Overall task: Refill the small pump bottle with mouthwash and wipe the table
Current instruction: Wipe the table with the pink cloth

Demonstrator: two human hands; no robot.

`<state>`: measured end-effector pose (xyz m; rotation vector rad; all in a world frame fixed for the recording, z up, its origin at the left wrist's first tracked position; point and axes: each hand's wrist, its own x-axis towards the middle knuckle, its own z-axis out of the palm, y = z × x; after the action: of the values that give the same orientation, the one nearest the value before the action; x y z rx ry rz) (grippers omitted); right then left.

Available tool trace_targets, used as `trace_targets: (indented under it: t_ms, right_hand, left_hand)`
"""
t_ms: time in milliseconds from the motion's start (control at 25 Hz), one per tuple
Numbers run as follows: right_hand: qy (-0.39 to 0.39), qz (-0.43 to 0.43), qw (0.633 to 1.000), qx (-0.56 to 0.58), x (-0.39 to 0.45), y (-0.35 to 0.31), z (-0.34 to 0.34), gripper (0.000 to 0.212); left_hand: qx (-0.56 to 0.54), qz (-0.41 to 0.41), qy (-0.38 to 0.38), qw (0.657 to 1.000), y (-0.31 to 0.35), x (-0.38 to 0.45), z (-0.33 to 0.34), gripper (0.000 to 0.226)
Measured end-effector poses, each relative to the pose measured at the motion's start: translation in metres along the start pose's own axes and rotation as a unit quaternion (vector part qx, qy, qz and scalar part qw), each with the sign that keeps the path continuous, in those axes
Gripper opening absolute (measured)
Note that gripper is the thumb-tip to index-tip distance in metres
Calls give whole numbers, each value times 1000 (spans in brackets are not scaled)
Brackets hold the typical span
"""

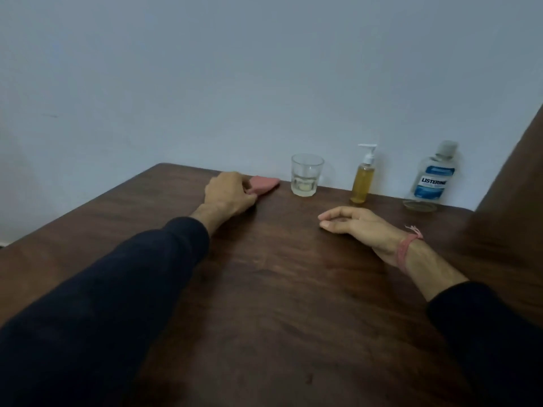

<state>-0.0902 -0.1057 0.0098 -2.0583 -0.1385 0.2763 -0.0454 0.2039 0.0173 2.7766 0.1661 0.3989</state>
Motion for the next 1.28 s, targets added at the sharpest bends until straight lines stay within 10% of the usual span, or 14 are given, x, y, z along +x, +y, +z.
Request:
trace_targets:
  t_ms: [200, 480, 880, 1280]
  right_hand:
    - [-3, -79, 983, -167, -31, -25, 30, 52]
    - [-4, -143, 897, -418, -130, -21, 34, 53]
    - [63, -79, 963, -251, -238, 19, 63, 45]
    - [-2, -171, 949, -265, -301, -2, 154, 52]
  left_hand:
    - [100, 128, -16, 987, 12, -54, -17, 29]
    - [-138, 328, -126, 926, 56, -177, -19, 13]
    - [-575, 75, -266, 770, 37, -169, -11, 40]
    - [-529, 132, -251, 800, 34, -161, 8, 67]
